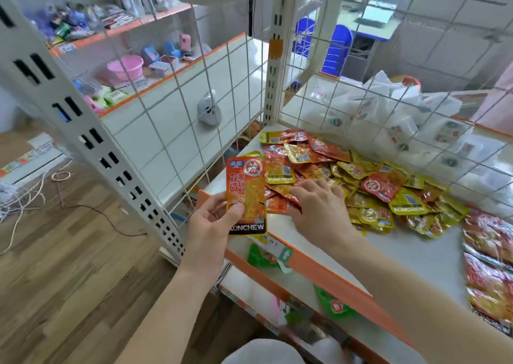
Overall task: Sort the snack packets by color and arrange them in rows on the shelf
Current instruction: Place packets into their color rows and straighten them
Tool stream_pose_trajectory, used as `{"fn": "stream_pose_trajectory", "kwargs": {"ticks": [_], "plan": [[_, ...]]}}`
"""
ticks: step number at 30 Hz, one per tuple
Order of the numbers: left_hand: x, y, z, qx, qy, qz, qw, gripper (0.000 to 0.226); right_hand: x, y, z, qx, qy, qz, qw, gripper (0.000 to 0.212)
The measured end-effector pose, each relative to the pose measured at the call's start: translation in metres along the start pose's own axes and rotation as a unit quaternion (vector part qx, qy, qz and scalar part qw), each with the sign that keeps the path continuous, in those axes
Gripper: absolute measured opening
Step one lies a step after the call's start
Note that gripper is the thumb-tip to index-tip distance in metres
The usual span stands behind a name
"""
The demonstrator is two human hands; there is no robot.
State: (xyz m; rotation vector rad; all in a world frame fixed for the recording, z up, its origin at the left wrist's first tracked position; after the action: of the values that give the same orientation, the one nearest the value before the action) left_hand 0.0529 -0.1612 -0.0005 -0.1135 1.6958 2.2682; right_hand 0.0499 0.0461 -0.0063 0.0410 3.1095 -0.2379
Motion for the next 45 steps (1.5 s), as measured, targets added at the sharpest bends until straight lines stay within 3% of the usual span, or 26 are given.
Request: {"fn": "stream_pose_trajectory", "kwargs": {"ticks": [4, 10, 20, 24, 26, 29, 31, 33, 37, 41, 45], "plan": [[-0.007, 0.004, 0.0, -0.019, -0.03, 0.0, 0.999, 0.029, 0.005, -0.002, 0.01, -0.085, 0.004, -0.003, 0.996, 0.028], [-0.013, 0.005, -0.001, 0.005, -0.048, -0.008, 0.999, 0.041, 0.007, 0.005, 0.016, -0.085, 0.02, -0.009, 0.996, 0.025], [-0.019, 0.0, -0.003, -0.006, -0.044, -0.017, 0.999, 0.021, 0.01, 0.004, 0.007, -0.124, 0.049, 0.001, 0.991, 0.016], [-0.021, 0.0, -0.002, -0.021, -0.038, -0.021, 0.999, 0.035, 0.004, 0.012, -0.006, -0.041, 0.157, 0.011, 0.987, 0.013], [-0.021, 0.0, 0.0, -0.018, -0.041, -0.026, 0.999, 0.035, -0.004, 0.019, -0.015, 0.05, 0.205, 0.033, 0.977, 0.02], [-0.019, 0.0, 0.003, -0.02, -0.05, -0.029, 0.998, 0.034, -0.02, 0.033, -0.031, 0.212, 0.214, 0.045, 0.952, 0.016], [-0.018, 0.0, 0.009, -0.023, -0.062, -0.035, 0.997, 0.033, -0.037, 0.041, -0.042, 0.327, 0.171, 0.091, 0.925, 0.011], [-0.016, 0.0, 0.017, -0.024, -0.076, -0.039, 0.996, 0.035, -0.055, 0.049, -0.047, 0.458, 0.12, 0.127, 0.872, 0.006], [-0.011, -0.005, 0.038, -0.035, -0.105, -0.048, 0.993, 0.034, -0.097, 0.063, -0.047, 0.697, 0.067, 0.135, 0.701, 0.034], [-0.009, -0.009, 0.066, -0.027, -0.121, -0.048, 0.991, 0.028, -0.137, 0.071, -0.056, 0.82, 0.032, 0.122, 0.559, 0.039], [-0.009, -0.01, 0.097, 0.012, -0.167, -0.031, 0.985, 0.025, -0.173, 0.081, -0.065, 0.867, 0.002, 0.058, 0.495, 0.067]]}}
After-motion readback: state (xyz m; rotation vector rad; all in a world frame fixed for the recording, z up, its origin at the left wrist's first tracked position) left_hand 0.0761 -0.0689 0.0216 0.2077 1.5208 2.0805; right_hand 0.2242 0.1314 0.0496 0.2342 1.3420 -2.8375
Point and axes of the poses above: each hand's wrist, its own x-axis towards the middle knuckle, its own z-axis out of the palm, y = z × x, the point moved 1 cm from there along x, towards the middle knuckle, and after that the axes turned 6 degrees about -y, right-handed, at the moved point
